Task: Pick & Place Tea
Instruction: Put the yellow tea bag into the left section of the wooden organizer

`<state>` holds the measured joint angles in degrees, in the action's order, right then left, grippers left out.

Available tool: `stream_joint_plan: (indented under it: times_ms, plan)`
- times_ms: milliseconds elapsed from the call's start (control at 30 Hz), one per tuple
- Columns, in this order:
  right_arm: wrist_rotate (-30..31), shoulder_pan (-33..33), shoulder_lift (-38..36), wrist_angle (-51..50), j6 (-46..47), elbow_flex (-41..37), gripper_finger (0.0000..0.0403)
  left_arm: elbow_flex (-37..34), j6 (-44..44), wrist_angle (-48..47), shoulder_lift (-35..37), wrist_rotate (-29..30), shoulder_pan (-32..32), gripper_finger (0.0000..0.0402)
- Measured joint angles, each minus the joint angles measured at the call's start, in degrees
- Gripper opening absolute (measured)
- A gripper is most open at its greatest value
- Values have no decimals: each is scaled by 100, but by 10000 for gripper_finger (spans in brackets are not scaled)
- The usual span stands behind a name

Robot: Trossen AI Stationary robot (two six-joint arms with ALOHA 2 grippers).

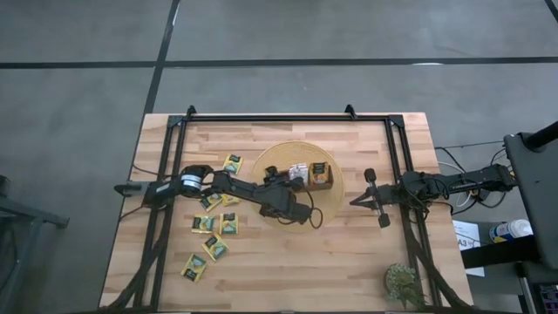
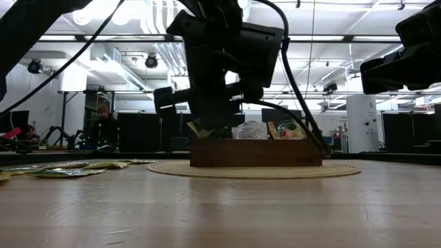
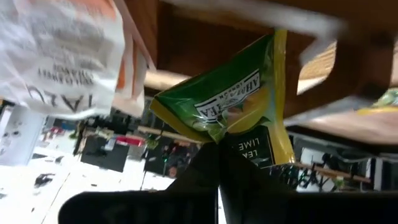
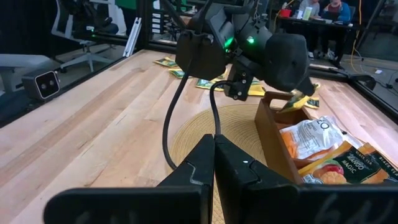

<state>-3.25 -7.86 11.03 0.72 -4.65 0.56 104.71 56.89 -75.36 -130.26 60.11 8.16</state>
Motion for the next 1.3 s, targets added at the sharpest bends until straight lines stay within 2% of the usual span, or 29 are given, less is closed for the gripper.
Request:
stream_joint_plan:
  times_ms: [133, 300, 400, 533, 867, 1000, 1300]
  plan:
    - [-1, 0, 0, -1, 0, 0, 9, 0, -21, 54, 0, -272, 27, 12]
    - [0, 0, 0, -1, -1, 0, 9, 8, -49, 166, 0, -293, 31, 72]
    - [0, 0, 0, 1, 4, 0, 9, 9, -47, 189, 0, -78, 31, 116]
    - [0, 0, 0, 1, 5, 0, 9, 13, -123, 232, 0, 512, 31, 159]
    - [1, 0, 0, 1, 0, 0, 9, 50, -961, 239, 197, 561, 49, 174]
    - [0, 0, -2, 0, 3, 0, 9, 50, -1772, 270, 442, -106, 41, 174]
    - [-2, -2, 0, 1, 6, 0, 8, 50, -4029, 576, 1468, -2313, -227, 174]
